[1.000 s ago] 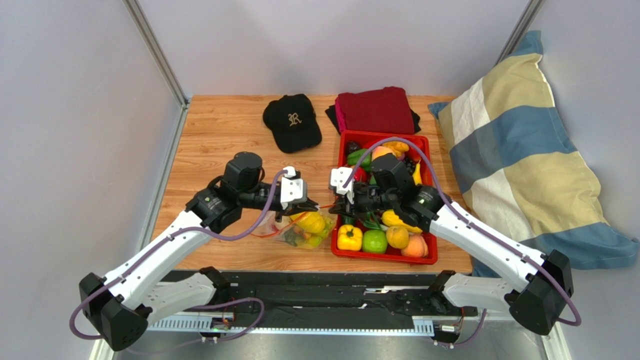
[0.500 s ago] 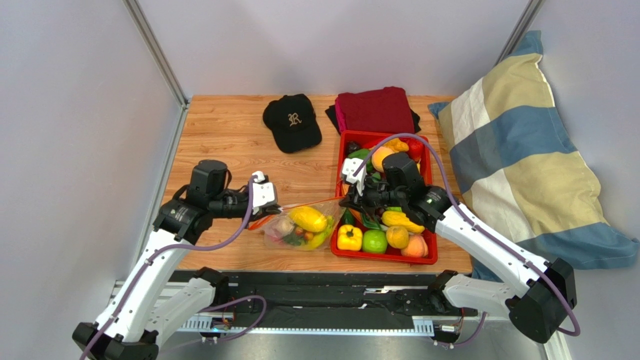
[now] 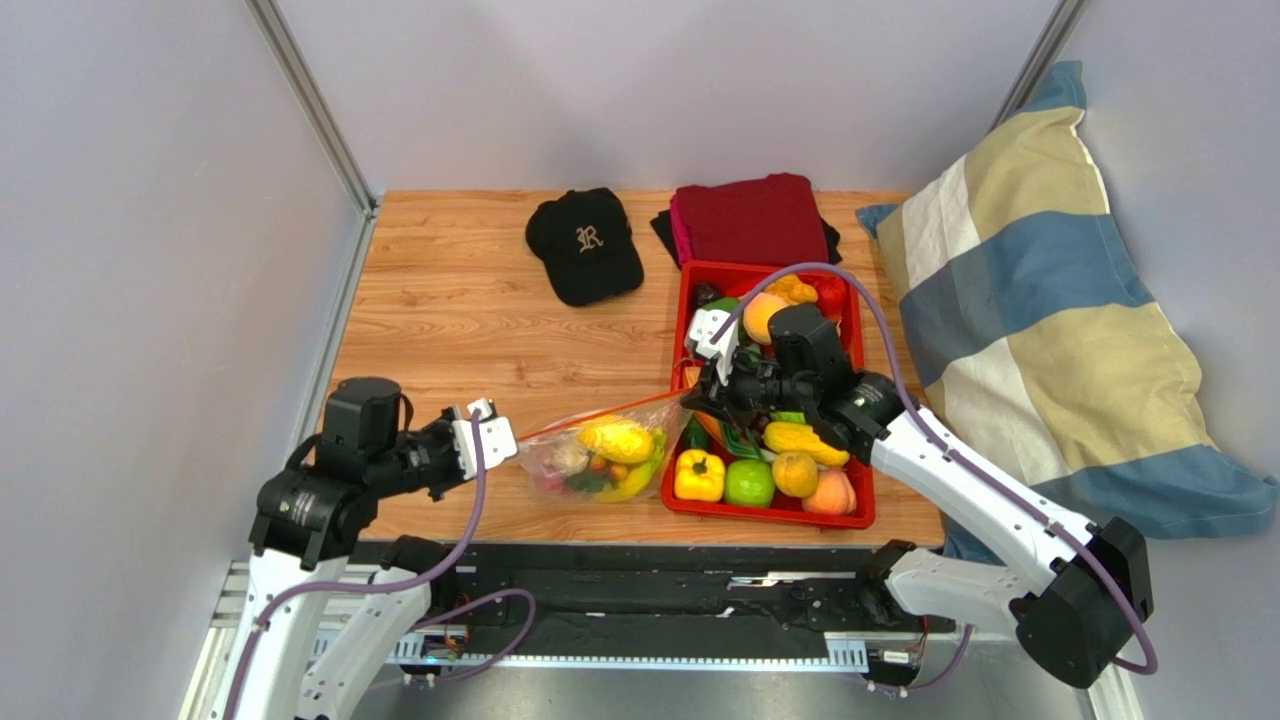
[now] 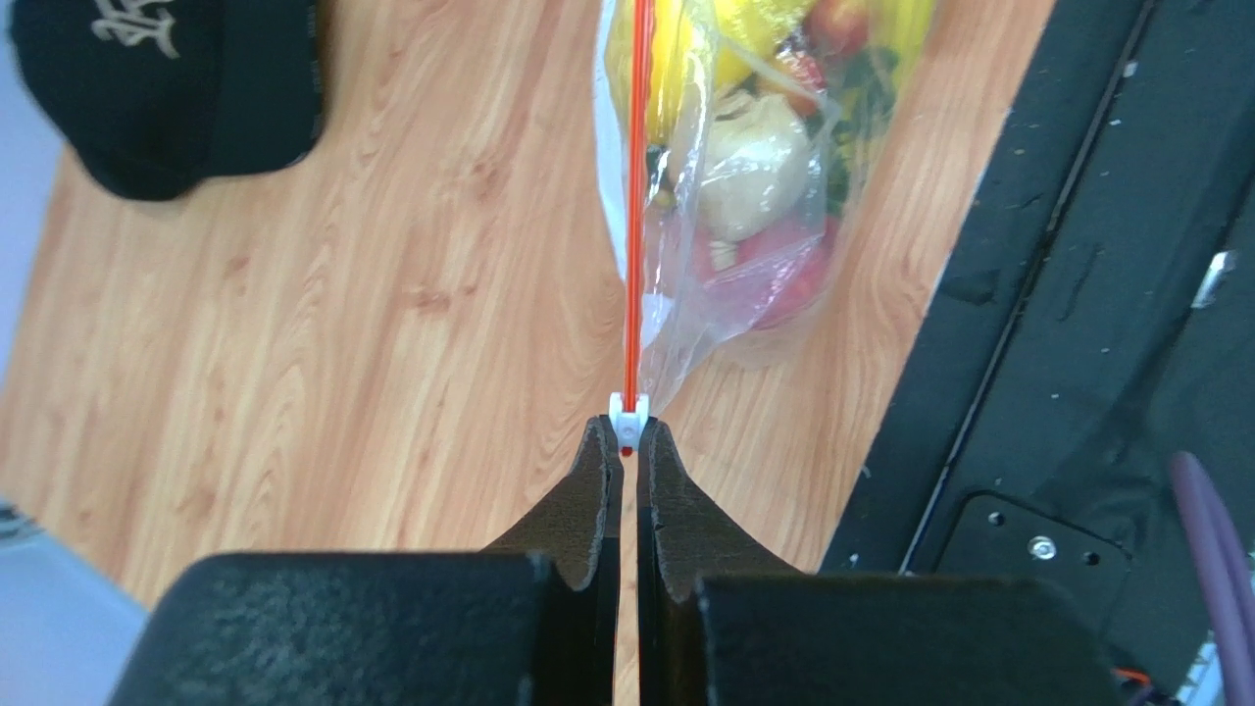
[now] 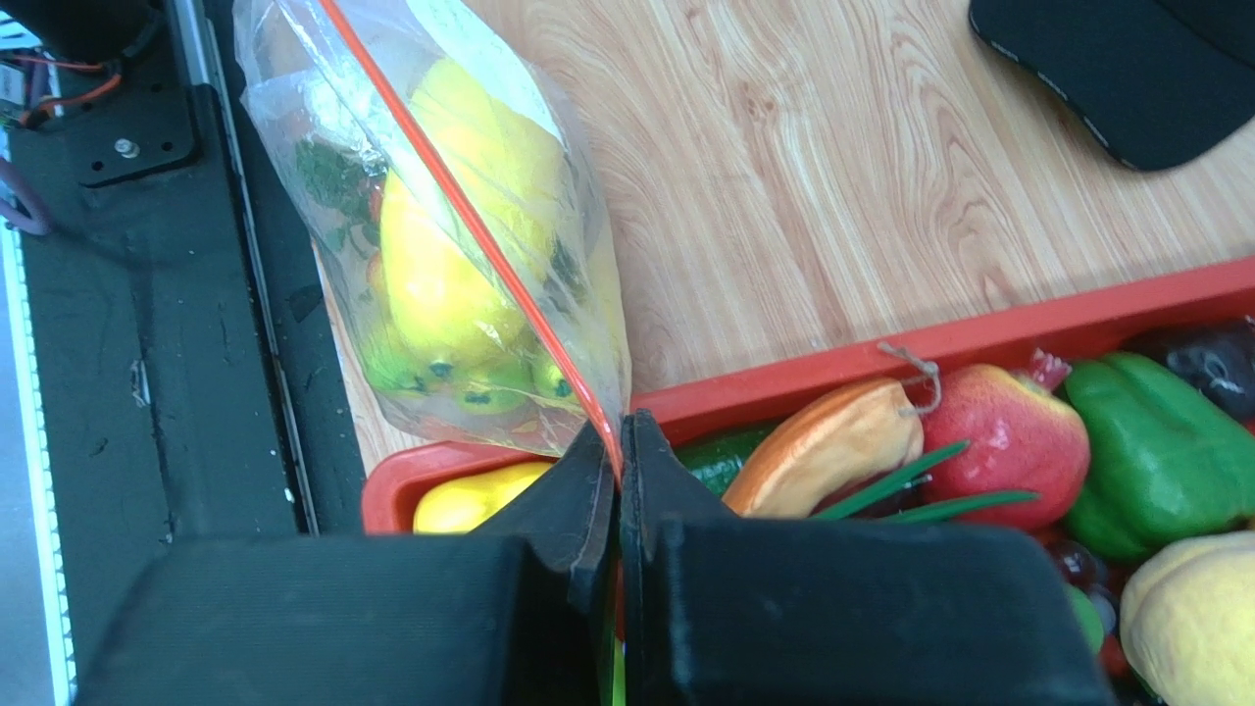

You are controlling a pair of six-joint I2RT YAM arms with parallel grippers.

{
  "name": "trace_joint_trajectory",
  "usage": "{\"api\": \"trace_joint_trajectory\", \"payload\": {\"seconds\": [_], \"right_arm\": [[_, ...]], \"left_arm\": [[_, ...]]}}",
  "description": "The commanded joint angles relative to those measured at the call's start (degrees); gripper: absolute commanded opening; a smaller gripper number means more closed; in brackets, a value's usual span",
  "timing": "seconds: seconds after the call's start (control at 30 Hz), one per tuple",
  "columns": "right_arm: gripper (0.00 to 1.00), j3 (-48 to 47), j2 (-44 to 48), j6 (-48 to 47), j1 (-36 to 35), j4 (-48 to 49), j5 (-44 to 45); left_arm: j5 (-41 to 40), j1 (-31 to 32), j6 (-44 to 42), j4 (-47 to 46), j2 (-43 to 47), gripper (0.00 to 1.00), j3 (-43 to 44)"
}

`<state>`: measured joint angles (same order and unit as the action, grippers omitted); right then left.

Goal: Place the food in the zip-top bag and seal the zipper
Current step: Zip the zipper food storage bag at the center of the board, then place the zipper food storage bag at the center of the board.

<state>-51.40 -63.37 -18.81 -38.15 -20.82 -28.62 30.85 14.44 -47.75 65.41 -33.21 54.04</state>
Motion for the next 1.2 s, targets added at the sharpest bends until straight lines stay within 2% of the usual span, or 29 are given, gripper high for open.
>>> {"api": "trace_joint_trajectory", "payload": {"seconds": [0.0,0.17,0.27,0.37,0.57,0.73,0.83,1.0,1.17], "right_arm": [[0.0,-1.77,-1.13,1.31,1.24,4.21,1.21],[0.0,-7.3,-5.44,1.84,-0.6,4.47,-2.75],[0.0,-12.4,-8.16,2.02,-2.36,2.2,-4.59],[0.0,-15.75,-9.31,1.23,-4.64,-0.97,-6.35],[0.0,-16.27,-6.77,0.61,-10.09,-3.6,-7.06],[0.0,-17.95,-8.34,2.9,-10.89,-5.9,-6.1],[0.0,-18.74,-12.03,1.85,-10.28,-6.52,-4.08],[0.0,-22.24,-21.69,1.32,-8.08,-5.2,-1.27],[0.0,-29.18,-35.13,5.79,-4.22,-3.45,0.67]], "left_arm": [[-10.45,-0.81,0.1,2.98,2.27,0.0,0.36],[-12.13,-0.81,7.21,-4.39,-0.88,0.0,3.87],[-12.13,-0.81,8.98,-5.64,-2.99,0.0,7.47],[-11.69,-0.81,10.21,-3.81,-3.53,0.0,10.55],[-8.71,-0.81,10.66,2.25,1.39,0.0,13.54],[-9.75,-0.81,11.45,3.68,4.47,0.0,12.59],[-13.52,-0.81,11.71,-0.88,3.42,0.0,7.85],[-22.84,-0.81,9.69,-18.27,-3.69,0.0,-2.52],[-23.2,-1.16,10.65,-34.25,-15.97,0.0,-4.56]]}}
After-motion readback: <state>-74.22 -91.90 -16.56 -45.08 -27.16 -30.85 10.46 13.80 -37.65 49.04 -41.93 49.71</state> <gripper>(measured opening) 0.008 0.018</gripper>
